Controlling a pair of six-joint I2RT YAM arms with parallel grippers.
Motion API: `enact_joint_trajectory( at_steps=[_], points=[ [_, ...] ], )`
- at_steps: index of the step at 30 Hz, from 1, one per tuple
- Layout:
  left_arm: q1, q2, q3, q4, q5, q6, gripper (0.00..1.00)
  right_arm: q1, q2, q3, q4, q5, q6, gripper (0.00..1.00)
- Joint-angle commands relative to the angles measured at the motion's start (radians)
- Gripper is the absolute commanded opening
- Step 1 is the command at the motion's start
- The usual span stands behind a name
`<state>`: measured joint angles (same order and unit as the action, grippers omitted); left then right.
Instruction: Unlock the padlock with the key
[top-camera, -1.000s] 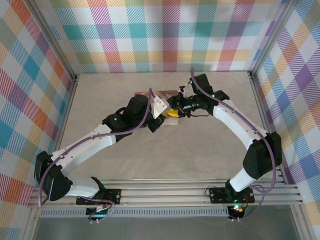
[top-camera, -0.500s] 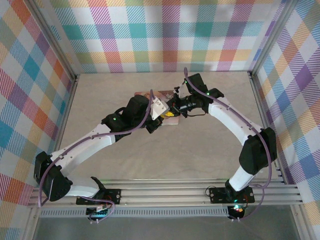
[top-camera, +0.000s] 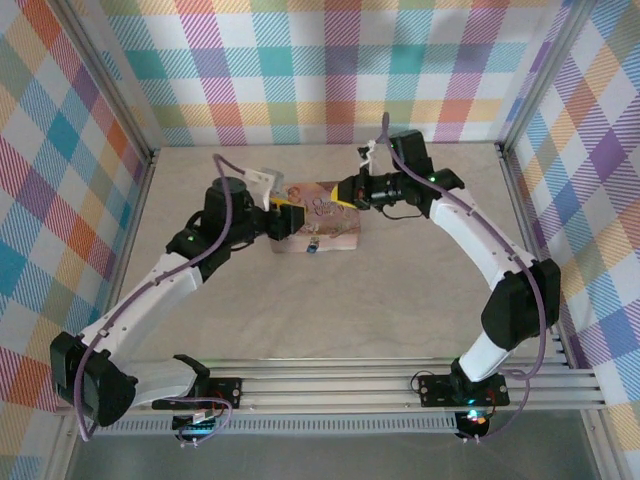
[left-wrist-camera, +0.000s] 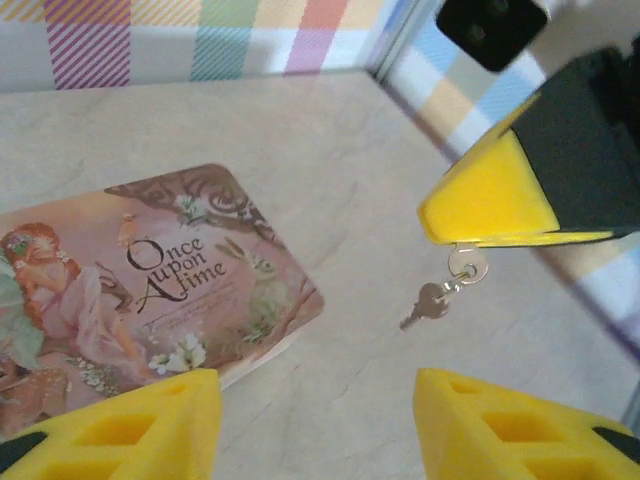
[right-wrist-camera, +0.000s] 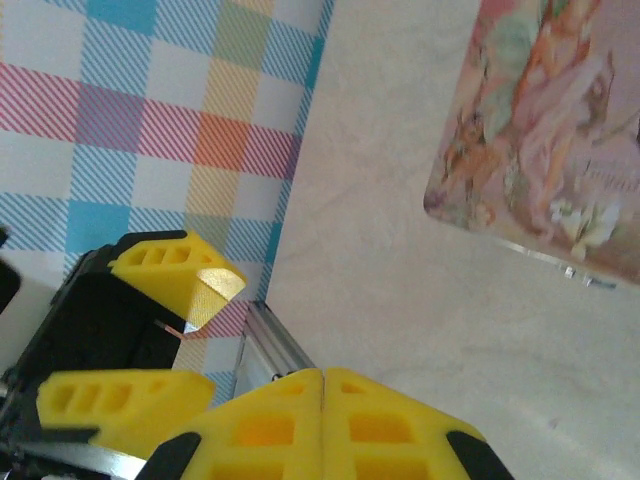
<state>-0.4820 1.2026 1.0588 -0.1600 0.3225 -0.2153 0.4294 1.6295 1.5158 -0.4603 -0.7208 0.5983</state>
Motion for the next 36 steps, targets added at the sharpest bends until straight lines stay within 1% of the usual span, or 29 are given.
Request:
enact_joint_trajectory(
  at_steps=[1, 3, 5, 9, 16, 18, 27, 32, 36],
  points=[
    [0.039, -0.028, -0.049, 0.202, 0.182, -0.277, 0.55, -0.011, -0.032, 0.018, 0.115, -0.101, -0.095, 0.0],
    [0.056, -0.022, -0.085, 0.342, 0.256, -0.385, 0.55, -0.017, -0.035, 0.014, 0.168, -0.134, -0.1, 0.0],
    [0.059, -0.001, -0.114, 0.48, 0.297, -0.483, 0.53, -0.021, -0.037, 0.012, 0.218, -0.16, -0.095, 0.0],
    [0.059, 0.053, -0.149, 0.696, 0.323, -0.653, 0.5, -0.029, -0.032, 0.012, 0.322, -0.198, -0.044, 0.0],
    [0.055, 0.11, -0.161, 0.874, 0.33, -0.784, 0.44, -0.031, -0.023, 0.003, 0.427, -0.236, 0.047, 0.0],
    [0.048, 0.129, -0.155, 0.908, 0.334, -0.806, 0.43, -0.03, -0.023, 0.0, 0.441, -0.248, 0.059, 0.0],
    [0.005, 0.148, -0.149, 0.942, 0.287, -0.815, 0.41, -0.031, -0.025, -0.014, 0.509, -0.275, 0.12, 0.0],
    [-0.017, 0.165, -0.138, 0.967, 0.271, -0.826, 0.38, -0.029, -0.036, -0.032, 0.529, -0.285, 0.14, 0.0],
    [-0.027, 0.181, -0.127, 0.978, 0.262, -0.829, 0.38, -0.025, -0.043, -0.054, 0.554, -0.291, 0.162, 0.0]
  ],
)
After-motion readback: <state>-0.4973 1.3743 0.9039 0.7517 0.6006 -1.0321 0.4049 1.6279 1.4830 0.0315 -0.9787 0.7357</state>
